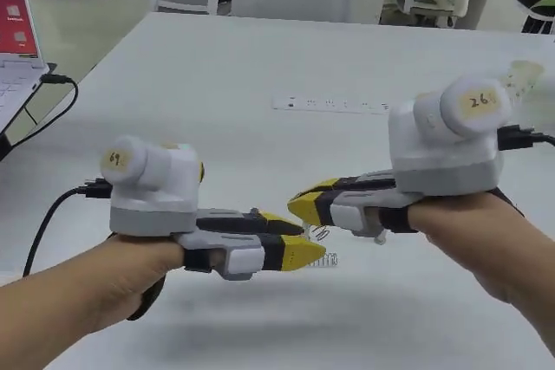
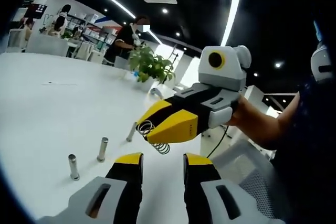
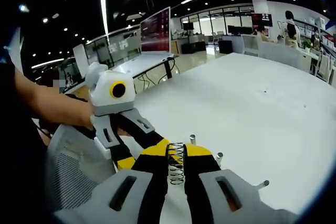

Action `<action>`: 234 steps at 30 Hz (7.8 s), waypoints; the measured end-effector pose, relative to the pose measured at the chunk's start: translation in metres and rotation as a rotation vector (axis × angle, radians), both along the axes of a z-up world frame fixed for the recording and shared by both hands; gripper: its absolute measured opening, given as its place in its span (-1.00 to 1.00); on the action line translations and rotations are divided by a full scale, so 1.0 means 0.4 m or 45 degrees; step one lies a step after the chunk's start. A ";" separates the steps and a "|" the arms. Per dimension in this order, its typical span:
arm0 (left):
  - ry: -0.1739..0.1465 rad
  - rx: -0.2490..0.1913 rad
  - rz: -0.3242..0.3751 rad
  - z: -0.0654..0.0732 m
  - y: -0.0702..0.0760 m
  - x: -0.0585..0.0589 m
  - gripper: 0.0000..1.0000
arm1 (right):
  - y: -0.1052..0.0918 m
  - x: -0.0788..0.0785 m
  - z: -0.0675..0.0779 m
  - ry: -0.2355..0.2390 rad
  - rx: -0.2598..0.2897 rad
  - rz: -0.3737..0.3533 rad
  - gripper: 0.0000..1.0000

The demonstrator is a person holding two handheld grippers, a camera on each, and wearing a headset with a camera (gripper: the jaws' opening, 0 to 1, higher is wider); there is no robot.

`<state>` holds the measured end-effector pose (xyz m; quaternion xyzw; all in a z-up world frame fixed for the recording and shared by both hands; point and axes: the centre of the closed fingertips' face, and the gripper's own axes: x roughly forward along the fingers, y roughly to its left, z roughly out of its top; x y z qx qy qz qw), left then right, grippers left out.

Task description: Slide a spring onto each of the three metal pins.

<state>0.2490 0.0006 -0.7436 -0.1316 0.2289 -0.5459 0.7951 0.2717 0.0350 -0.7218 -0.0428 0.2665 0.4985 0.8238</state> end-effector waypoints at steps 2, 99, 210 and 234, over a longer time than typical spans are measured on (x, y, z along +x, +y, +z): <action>0.019 -0.021 0.020 0.001 0.000 0.005 -0.60 | 0.002 -0.002 -0.002 0.005 0.002 0.001 -0.84; -0.532 0.684 -0.365 -0.102 -0.009 -0.081 -0.96 | -0.038 -0.150 -0.130 0.136 -0.586 0.516 -0.84; -0.318 0.577 0.161 -0.139 0.223 -0.029 0.32 | -0.329 0.064 -0.115 0.104 -0.880 0.249 -0.84; -0.321 0.580 0.162 -0.144 0.229 -0.025 0.33 | -0.331 0.159 -0.133 0.060 -0.944 0.231 -0.83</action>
